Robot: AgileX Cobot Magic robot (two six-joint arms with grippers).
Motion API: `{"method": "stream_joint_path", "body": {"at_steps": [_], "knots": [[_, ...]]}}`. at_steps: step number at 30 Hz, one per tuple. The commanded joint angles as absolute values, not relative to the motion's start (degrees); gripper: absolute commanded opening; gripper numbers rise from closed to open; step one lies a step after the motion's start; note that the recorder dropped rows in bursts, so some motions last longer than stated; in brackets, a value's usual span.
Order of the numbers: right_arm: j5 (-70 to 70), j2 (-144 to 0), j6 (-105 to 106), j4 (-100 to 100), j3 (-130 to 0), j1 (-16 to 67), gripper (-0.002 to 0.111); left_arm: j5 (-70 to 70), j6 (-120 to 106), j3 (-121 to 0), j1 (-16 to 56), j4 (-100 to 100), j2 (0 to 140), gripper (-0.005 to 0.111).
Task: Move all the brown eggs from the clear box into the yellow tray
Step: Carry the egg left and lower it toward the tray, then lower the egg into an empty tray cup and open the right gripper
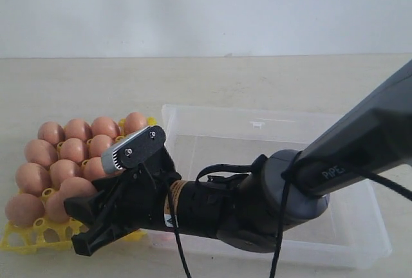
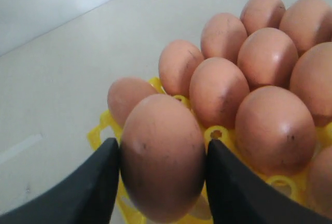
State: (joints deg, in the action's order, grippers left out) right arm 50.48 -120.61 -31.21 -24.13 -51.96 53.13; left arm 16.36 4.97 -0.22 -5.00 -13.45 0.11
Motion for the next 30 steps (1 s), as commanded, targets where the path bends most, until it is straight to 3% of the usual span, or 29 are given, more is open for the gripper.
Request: {"method": "stream_joint_path", "body": {"at_steps": [1,30], "knots": [[50.84,-120.55,-30.78,-24.02,-53.61,53.15,0.0,16.24,5.09,0.0,-5.12,-13.34,0.0,0.022],[49.08,-118.26,-30.16,-24.29,-50.43,51.41,0.0,16.24,5.09,0.0,-5.12,-13.34,0.0,0.022]]}}
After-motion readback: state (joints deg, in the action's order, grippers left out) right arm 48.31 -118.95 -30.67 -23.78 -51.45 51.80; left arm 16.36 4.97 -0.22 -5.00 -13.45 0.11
